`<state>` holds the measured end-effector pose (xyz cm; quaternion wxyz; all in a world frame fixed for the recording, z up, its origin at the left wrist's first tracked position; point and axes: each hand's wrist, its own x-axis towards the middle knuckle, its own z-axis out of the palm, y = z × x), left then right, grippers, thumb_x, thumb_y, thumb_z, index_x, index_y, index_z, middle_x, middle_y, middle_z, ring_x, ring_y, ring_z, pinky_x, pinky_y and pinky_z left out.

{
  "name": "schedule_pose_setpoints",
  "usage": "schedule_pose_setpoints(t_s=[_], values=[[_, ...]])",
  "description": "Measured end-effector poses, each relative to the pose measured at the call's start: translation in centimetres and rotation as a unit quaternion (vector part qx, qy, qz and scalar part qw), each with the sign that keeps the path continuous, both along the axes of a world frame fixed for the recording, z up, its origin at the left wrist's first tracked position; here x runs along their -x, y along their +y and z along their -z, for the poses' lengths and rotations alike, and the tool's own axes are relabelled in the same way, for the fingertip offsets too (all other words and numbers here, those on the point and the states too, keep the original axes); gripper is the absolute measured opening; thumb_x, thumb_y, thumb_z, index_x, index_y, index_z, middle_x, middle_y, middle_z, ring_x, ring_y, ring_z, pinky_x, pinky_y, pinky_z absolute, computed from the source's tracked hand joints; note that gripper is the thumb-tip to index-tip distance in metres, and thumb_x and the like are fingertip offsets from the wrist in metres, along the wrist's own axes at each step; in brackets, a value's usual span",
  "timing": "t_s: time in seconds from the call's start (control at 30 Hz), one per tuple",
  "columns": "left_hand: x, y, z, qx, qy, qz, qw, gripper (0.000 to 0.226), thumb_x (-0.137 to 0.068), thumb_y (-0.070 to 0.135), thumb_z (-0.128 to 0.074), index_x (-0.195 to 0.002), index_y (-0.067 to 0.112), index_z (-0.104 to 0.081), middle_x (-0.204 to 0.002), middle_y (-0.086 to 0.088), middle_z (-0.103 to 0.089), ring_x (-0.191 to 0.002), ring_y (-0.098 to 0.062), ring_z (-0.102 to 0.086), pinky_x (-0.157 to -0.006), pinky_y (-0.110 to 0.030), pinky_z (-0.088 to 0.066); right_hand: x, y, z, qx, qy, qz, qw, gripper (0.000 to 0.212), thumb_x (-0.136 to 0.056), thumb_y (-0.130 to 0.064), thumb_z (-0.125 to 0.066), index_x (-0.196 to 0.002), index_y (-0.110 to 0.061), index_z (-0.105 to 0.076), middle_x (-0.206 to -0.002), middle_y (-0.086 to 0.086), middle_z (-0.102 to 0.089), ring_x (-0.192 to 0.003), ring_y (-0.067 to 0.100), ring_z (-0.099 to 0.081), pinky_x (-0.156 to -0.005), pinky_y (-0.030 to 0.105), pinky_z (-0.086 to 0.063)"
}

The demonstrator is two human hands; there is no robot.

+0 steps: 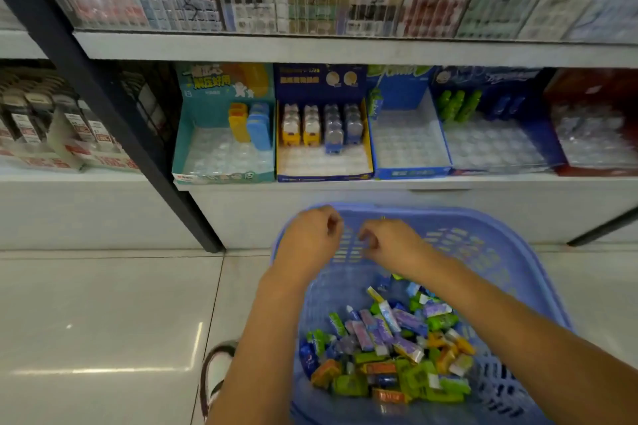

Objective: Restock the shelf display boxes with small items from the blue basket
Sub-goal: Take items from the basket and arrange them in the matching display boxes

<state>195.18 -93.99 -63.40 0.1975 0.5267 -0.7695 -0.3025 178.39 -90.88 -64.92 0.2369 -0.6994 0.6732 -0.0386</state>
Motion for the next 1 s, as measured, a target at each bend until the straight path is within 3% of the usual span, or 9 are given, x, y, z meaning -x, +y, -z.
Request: schedule_pose_setpoints(t_s=[0.1,0.23,0.3,0.37,0.43,0.6,0.73,0.87,1.0], values=[[3.2,2.5,6.1,-0.181,-0.106,0.115,0.971,0.021,-0.089,0.012,-0.055,-0.104,0.004,-0.068,-0.108,-0.016,-0.067,-0.096,-0.025,-0.062,-0.081,-0.03,-0.047,3.0,3.8,7.0,-0.177,0.031,-0.044,0.983,0.053,-0.076,-0.017,-0.071,-0.126,-0.014,-0.053,-0.125,0.008,-0.058,-0.117,0.025,-0.053,-0.089,0.029,-0.044],[5.2,5.7,12.8,-0.335,-0.23,0.184,0.895,0.036,-0.092,0.02,-0.055,-0.126,0.007,-0.057,-0.126,-0.016,-0.058,-0.101,-0.019,-0.055,-0.085,-0.03,-0.044,4.8,6.9,13.0,-0.223,0.003,-0.017,0.975,0.093,-0.071,-0.03,-0.078,-0.147,-0.023,-0.025,-0.139,0.014,-0.044,-0.126,0.03,-0.044,-0.098,0.035,-0.044],[6.0,6.3,14.4,-0.37,-0.247,0.168,0.88,0.032,-0.092,0.02,-0.057,-0.119,0.004,-0.063,-0.12,-0.018,-0.063,-0.1,-0.025,-0.062,-0.087,-0.035,-0.049,4.8,7.1,14.7,-0.199,-0.018,0.011,0.98,0.082,-0.076,-0.038,-0.074,-0.142,-0.015,-0.034,-0.134,0.015,-0.048,-0.121,0.03,-0.047,-0.092,0.033,-0.043],[6.6,6.8,15.7,-0.376,-0.231,0.107,0.891,0.027,-0.093,0.02,-0.054,-0.106,0.0,-0.068,-0.107,-0.021,-0.068,-0.099,-0.032,-0.066,-0.083,-0.036,-0.052,4.6,6.9,15.3,-0.19,-0.051,0.062,0.979,0.046,-0.08,-0.038,-0.071,-0.11,-0.009,-0.052,-0.11,0.016,-0.056,-0.105,0.026,-0.055,-0.076,0.029,-0.039],[6.8,7.3,16.8,-0.36,-0.206,0.025,0.91,0.038,-0.097,0.028,-0.046,-0.104,-0.002,-0.068,-0.106,-0.023,-0.068,-0.1,-0.033,-0.065,-0.085,-0.035,-0.051,4.7,6.7,15.4,-0.199,-0.054,0.072,0.976,0.026,-0.081,-0.035,-0.071,-0.081,-0.016,-0.053,-0.09,0.015,-0.059,-0.09,0.024,-0.059,-0.066,0.029,-0.034],[7.6,7.2,18.0,-0.356,-0.259,-0.03,0.897,0.049,-0.096,0.043,-0.043,-0.105,0.002,-0.068,-0.116,-0.02,-0.065,-0.11,-0.031,-0.06,-0.086,-0.031,-0.047,5.8,6.3,15.0,-0.239,-0.051,0.084,0.966,0.022,-0.085,-0.031,-0.065,-0.079,-0.011,-0.07,-0.083,0.017,-0.065,-0.088,0.026,-0.064,-0.06,0.021,-0.033],[8.1,6.5,18.4,-0.377,-0.266,-0.037,0.887,0.045,-0.082,0.039,-0.067,-0.108,0.002,-0.063,-0.117,-0.017,-0.064,-0.109,-0.027,-0.061,-0.081,-0.03,-0.05,7.9,5.5,13.6,-0.283,-0.088,0.137,0.945,0.035,-0.088,-0.026,-0.063,-0.056,-0.016,-0.053,-0.07,0.014,-0.054,-0.071,0.022,-0.056,-0.056,0.023,-0.035],[8.0,6.4,18.5,-0.365,-0.263,-0.013,0.893,0.051,-0.081,0.033,-0.072,-0.115,-0.002,-0.058,-0.122,-0.019,-0.061,-0.113,-0.029,-0.058,-0.085,-0.034,-0.049,9.4,5.0,11.2,-0.268,-0.27,0.244,0.892,0.028,-0.09,-0.012,-0.062,-0.063,-0.011,-0.053,-0.058,0.006,-0.055,-0.051,0.014,-0.05,-0.05,0.024,-0.042],[7.5,6.7,18.0,-0.349,-0.264,0.018,0.899,0.057,-0.083,0.039,-0.069,-0.119,-0.003,-0.056,-0.124,-0.019,-0.059,-0.117,-0.028,-0.055,-0.091,-0.033,-0.044,9.9,5.5,8.2,-0.225,-0.389,0.328,0.831,0.004,-0.089,-0.01,-0.062,-0.087,-0.006,-0.064,-0.066,0.007,-0.058,-0.056,0.012,-0.05,-0.05,0.019,-0.041]])
